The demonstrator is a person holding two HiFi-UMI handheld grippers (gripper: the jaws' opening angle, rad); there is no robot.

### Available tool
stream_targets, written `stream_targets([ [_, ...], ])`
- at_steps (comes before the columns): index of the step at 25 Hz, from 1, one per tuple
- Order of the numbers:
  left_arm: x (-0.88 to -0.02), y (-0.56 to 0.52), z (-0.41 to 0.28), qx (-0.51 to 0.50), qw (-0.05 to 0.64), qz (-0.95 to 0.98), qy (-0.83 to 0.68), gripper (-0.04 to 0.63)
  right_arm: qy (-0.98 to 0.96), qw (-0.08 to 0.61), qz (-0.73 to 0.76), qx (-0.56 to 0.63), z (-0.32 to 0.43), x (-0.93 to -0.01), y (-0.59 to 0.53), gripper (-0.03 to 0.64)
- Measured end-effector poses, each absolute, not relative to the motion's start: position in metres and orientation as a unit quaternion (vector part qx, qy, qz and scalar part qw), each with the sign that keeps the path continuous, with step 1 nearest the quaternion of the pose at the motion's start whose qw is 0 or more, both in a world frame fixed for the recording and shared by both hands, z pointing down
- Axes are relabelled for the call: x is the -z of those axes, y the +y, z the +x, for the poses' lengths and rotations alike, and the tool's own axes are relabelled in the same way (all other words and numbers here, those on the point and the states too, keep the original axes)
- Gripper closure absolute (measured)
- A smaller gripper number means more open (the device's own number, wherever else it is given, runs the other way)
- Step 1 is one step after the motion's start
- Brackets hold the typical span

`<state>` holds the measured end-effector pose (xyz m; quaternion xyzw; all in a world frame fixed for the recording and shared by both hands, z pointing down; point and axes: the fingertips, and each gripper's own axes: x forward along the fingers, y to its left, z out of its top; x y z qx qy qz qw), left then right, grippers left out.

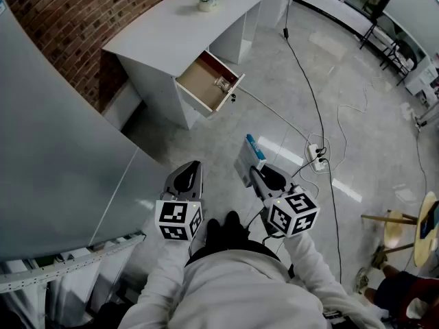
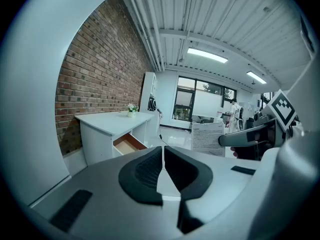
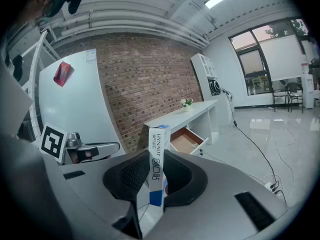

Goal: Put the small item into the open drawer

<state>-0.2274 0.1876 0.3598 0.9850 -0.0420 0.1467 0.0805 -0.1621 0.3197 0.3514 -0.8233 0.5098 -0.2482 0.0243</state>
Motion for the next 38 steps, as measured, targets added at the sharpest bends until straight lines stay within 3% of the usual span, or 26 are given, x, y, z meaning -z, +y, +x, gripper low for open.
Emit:
stream_targets([
  [28, -0.354, 0.221, -0.179, -0.152, 0.059, 0.984, -0.067, 0.566, 0.558, 0.027, -0.794, 0.240, -0.116, -0.349, 0.332, 0.508],
  [38, -0.364, 0.184, -0.150, -0.162, 0.062, 0.982, -0.073, 0.566, 0.556, 0.026, -0.792, 0.249, -0.088, -0.358, 0.301, 0.508],
])
